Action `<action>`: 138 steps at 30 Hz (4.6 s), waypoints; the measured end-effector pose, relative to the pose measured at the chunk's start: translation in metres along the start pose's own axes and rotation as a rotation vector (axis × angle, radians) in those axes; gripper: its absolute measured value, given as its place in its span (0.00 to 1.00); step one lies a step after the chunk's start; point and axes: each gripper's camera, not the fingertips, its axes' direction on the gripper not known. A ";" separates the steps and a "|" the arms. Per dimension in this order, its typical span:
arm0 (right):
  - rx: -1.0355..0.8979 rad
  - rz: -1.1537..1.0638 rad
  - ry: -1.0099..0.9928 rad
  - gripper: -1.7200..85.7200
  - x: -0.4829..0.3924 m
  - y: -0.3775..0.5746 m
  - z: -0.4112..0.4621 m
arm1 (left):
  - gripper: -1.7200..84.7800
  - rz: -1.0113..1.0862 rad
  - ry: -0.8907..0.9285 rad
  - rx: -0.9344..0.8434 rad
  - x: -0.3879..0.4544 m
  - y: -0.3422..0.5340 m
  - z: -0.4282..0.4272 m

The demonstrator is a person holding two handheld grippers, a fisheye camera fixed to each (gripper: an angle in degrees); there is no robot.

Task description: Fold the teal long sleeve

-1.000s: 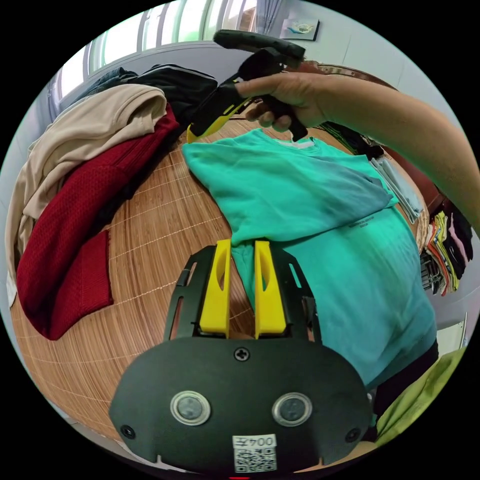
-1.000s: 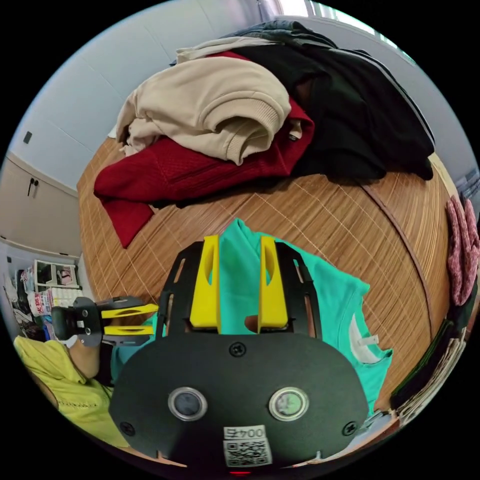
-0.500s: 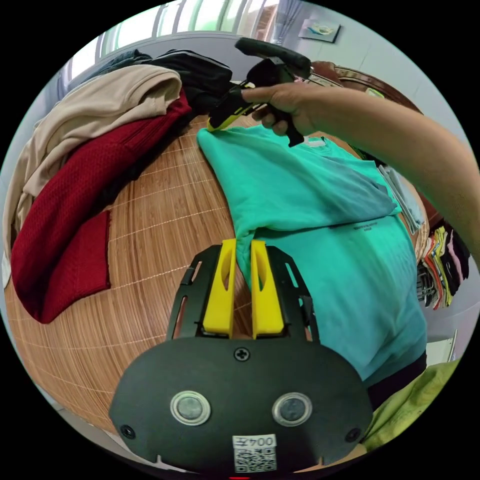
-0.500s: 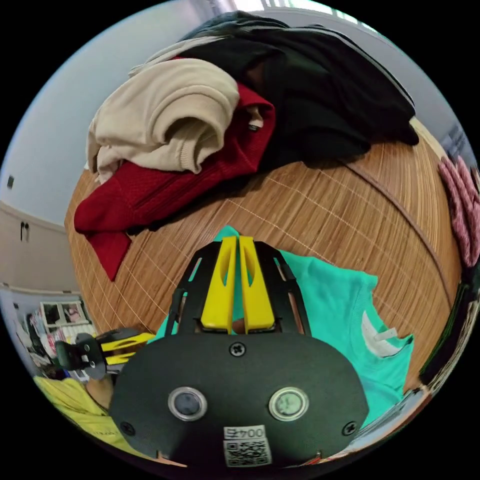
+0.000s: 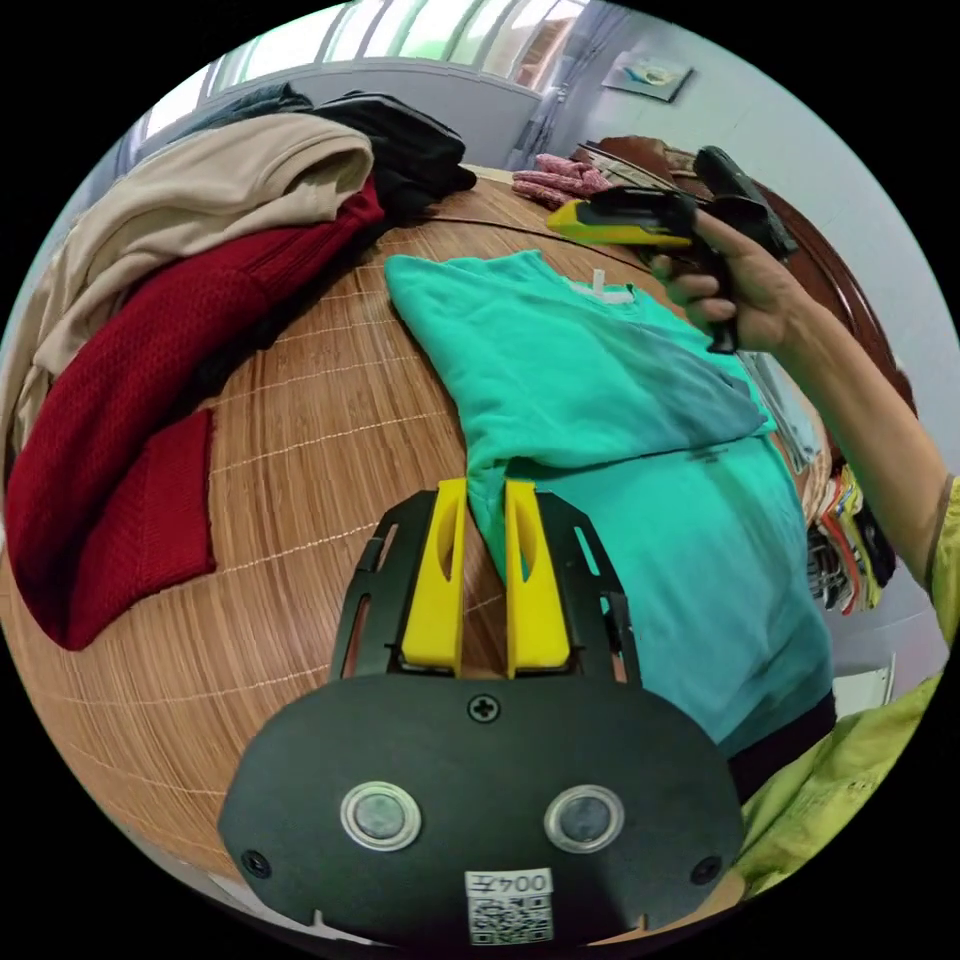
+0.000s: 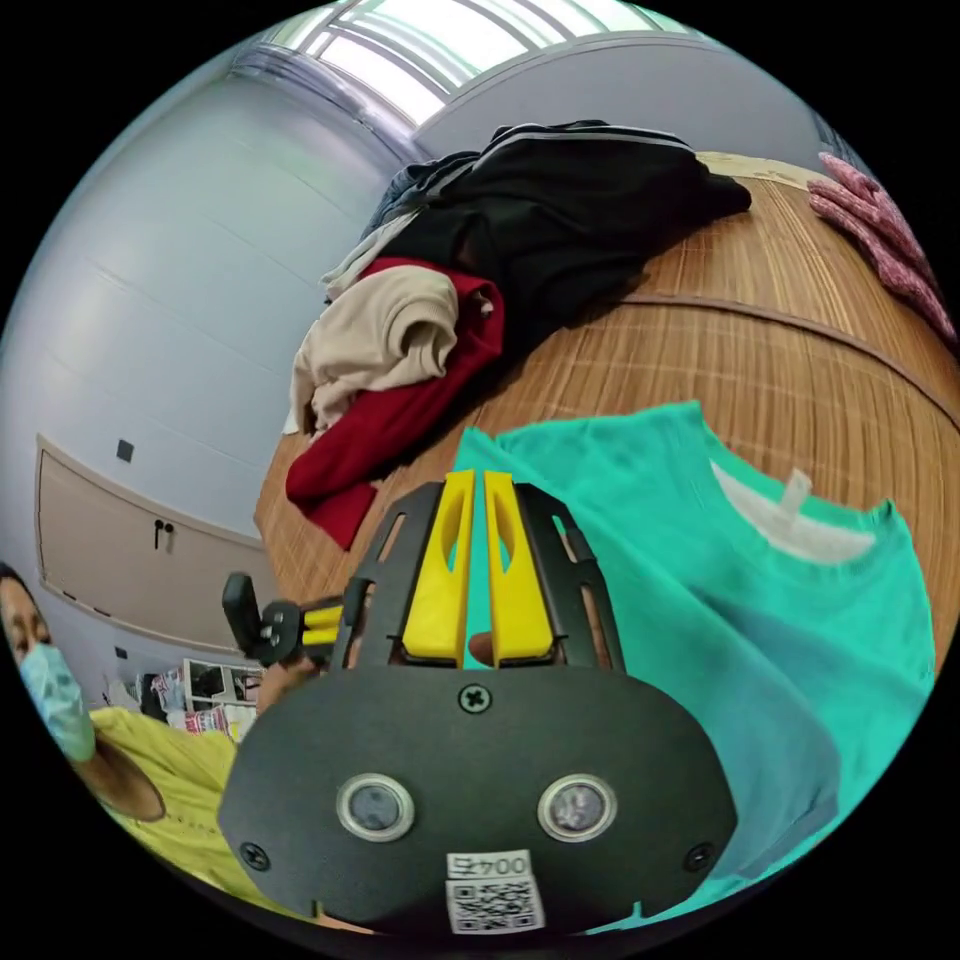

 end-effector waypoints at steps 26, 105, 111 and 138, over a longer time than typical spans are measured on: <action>-0.273 0.074 0.558 0.01 -0.091 0.366 -0.123 | 0.06 -0.020 -0.320 0.023 0.046 0.056 -0.074; 0.446 0.703 -0.306 0.17 -0.047 0.928 -0.618 | 0.18 -0.431 0.807 -0.053 -0.055 0.352 -0.036; 0.457 0.745 -0.430 0.17 -0.029 0.953 -0.615 | 0.19 -0.486 0.870 -0.078 -0.052 0.394 -0.003; 0.422 0.711 -0.674 0.24 -0.015 0.998 -0.627 | 0.09 -0.364 0.864 -0.139 -0.019 0.404 0.033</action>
